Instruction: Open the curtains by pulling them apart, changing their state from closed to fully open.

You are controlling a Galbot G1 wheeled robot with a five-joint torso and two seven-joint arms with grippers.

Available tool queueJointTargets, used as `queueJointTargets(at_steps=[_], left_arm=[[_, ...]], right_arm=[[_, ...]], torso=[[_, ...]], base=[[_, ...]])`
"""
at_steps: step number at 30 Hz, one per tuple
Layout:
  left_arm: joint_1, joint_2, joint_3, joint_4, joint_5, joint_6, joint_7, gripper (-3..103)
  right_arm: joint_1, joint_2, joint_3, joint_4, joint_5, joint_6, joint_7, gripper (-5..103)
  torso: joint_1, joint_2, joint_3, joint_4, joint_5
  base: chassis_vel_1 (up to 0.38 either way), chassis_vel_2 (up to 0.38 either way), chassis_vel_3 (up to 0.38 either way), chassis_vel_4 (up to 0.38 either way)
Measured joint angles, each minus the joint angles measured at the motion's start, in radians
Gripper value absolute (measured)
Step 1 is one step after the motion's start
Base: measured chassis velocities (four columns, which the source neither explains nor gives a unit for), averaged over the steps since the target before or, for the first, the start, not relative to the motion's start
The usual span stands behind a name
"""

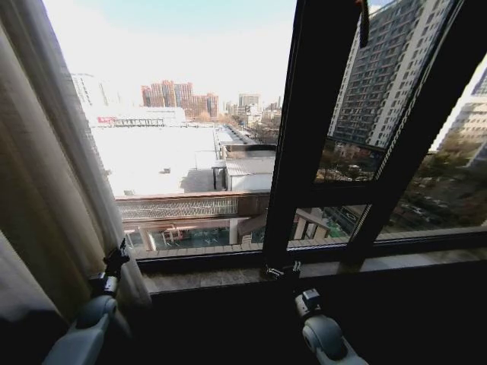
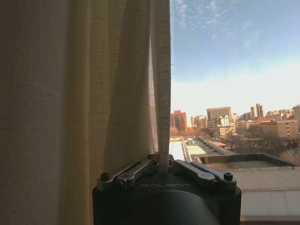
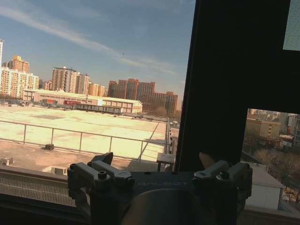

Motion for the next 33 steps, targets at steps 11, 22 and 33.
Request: queueJointTargets(at_steps=[11, 22, 33], left_arm=[[0.004, 0.016, -0.019, 0.007, -0.007, -0.001, -0.003, 0], [0.035, 0.02, -0.043, 0.003, -0.008, -0.012, -0.006, 0], [0.044, 0.015, -0.044, -0.007, -0.008, -0.015, -0.009, 0]], right_arm=[[0.0, 0.0, 0.0, 0.0, 0.0, 0.0, 0.0, 100], [0.0, 0.0, 0.0, 0.0, 0.0, 0.0, 0.0, 100], [0.0, 0.0, 0.0, 0.0, 0.0, 0.0, 0.0, 100]], torso=[[0.0, 0.0, 0.0, 0.0003, -0.0003], [0.0, 0.0, 0.0, -0.0002, 0.0002], [0.0, 0.0, 0.0, -0.0002, 0.0]], base=[[0.045, 0.0, -0.038, -0.004], [0.016, 0.002, -0.009, 0.0], [0.066, 0.017, -0.059, -0.018]])
